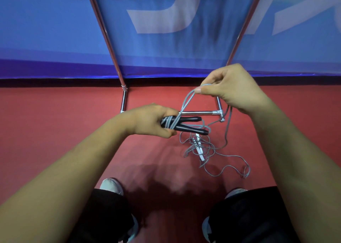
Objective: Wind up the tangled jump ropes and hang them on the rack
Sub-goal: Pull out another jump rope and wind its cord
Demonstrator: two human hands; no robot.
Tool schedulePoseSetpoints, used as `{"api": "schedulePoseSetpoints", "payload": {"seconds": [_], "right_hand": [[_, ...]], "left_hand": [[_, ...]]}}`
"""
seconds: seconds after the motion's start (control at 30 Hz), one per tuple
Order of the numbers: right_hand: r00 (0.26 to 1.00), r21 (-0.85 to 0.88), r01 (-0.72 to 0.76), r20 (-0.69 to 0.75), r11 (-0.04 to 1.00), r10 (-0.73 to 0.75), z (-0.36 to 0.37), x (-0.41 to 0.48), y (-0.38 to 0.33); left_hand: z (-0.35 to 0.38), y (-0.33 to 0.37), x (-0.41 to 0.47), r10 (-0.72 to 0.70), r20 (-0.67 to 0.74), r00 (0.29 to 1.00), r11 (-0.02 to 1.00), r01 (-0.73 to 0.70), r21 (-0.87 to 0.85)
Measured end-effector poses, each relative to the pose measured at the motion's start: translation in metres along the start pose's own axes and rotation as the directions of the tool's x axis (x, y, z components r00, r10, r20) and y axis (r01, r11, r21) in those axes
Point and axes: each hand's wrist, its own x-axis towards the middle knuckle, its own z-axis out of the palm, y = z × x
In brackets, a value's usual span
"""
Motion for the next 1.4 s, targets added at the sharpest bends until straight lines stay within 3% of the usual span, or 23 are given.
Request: {"api": "schedulePoseSetpoints", "payload": {"seconds": [0.1,0.17,0.33,0.4,0.53,0.63,0.77,1.03,1.23,1.4], "right_hand": [[1.000,0.057,-0.001,-0.019,0.998,0.002,-0.002,0.005,0.013],[1.000,0.090,-0.008,-0.001,0.996,0.008,-0.002,0.007,0.020],[0.997,0.042,-0.020,0.079,0.999,0.017,0.005,0.010,0.027],[0.989,0.017,0.000,0.145,1.000,-0.002,0.008,0.009,0.028],[0.967,0.188,-0.061,0.253,0.980,0.012,0.019,0.005,0.025],[0.982,0.249,-0.094,0.183,0.964,0.049,0.024,0.006,0.020],[0.990,0.120,-0.022,0.141,0.993,0.005,0.023,0.005,0.015],[0.970,0.096,-0.080,0.238,0.992,0.055,0.030,0.005,0.017],[0.954,0.270,-0.158,0.290,0.950,0.076,0.033,0.004,0.006],[0.963,0.094,-0.120,0.253,0.988,0.093,0.025,-0.002,0.010]], "left_hand": [[0.000,0.012,-0.003,0.064,0.022,0.998,0.962,-0.056,-0.266],[-0.001,0.015,-0.004,0.078,-0.038,0.996,0.913,-0.087,-0.399],[-0.006,0.015,-0.005,-0.030,-0.234,0.972,0.674,-0.153,-0.723],[-0.008,0.015,-0.003,-0.051,-0.300,0.952,0.598,-0.212,-0.773],[-0.015,0.016,-0.002,-0.147,-0.365,0.919,0.559,-0.227,-0.798],[-0.019,0.015,-0.003,-0.196,-0.388,0.900,0.505,-0.247,-0.827],[-0.024,0.015,-0.004,-0.261,-0.401,0.878,0.445,-0.259,-0.857],[-0.032,0.011,-0.002,-0.377,-0.502,0.779,0.500,-0.285,-0.818],[-0.039,-0.001,-0.005,-0.357,-0.570,0.740,0.727,-0.163,-0.667],[-0.046,-0.007,-0.008,-0.397,-0.598,0.696,0.713,-0.176,-0.679]]}}
